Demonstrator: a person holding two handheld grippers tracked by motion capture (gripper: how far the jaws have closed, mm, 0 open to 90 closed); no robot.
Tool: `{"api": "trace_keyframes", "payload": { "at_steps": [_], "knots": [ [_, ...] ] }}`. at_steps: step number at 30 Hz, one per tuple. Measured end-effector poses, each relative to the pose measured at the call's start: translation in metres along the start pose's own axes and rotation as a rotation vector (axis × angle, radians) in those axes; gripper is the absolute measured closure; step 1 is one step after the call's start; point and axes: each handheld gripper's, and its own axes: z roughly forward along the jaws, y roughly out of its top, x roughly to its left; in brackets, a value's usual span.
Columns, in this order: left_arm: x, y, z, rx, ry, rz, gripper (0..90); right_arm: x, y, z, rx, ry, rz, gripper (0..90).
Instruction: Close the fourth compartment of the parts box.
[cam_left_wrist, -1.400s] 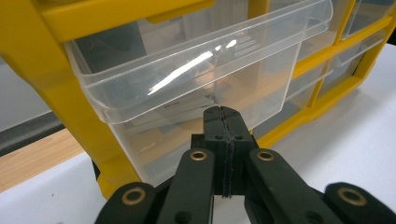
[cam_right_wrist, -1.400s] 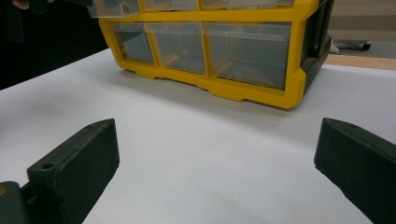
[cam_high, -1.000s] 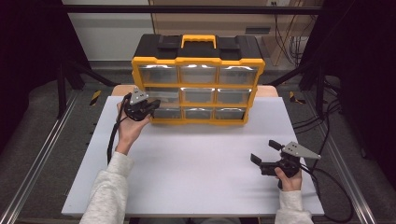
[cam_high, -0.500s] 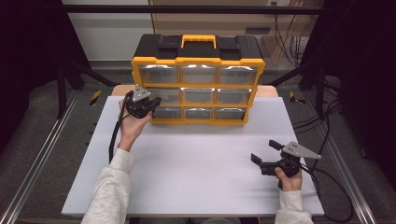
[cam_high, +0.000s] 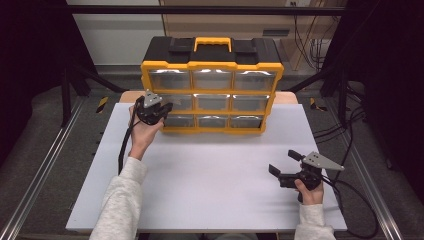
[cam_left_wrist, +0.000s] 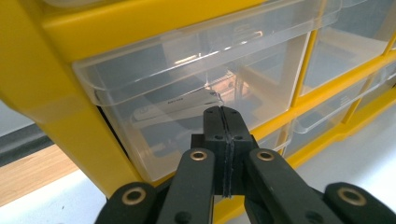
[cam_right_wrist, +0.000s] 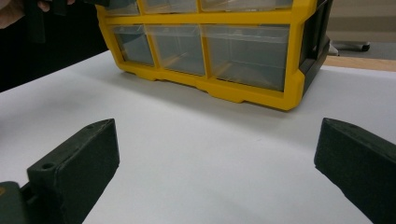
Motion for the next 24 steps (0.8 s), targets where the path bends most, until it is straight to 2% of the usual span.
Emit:
{"api": "trace_keyframes", "payload": {
  "at_steps": [9, 16, 20, 24],
  "knots": [
    [-0.001, -0.001, -0.002, 0.006, -0.001, 0.001, 89.3, 0.000, 0.000, 0.000, -0.001, -0.001, 0.000, 0.3],
    [-0.001, -0.003, -0.015, 0.000, -0.028, -0.001, 88.9, 0.000, 0.000, 0.000, -0.003, -0.001, 0.003, 0.3],
    [-0.001, -0.006, -0.025, -0.007, -0.048, -0.025, 85.0, 0.000, 0.000, 0.000, -0.003, -0.002, 0.003, 0.2],
    [-0.001, -0.010, -0.035, 0.005, -0.074, -0.045, 76.8, 0.000, 0.000, 0.000, -0.005, -0.002, 0.005, 0.3]
  ]
}}
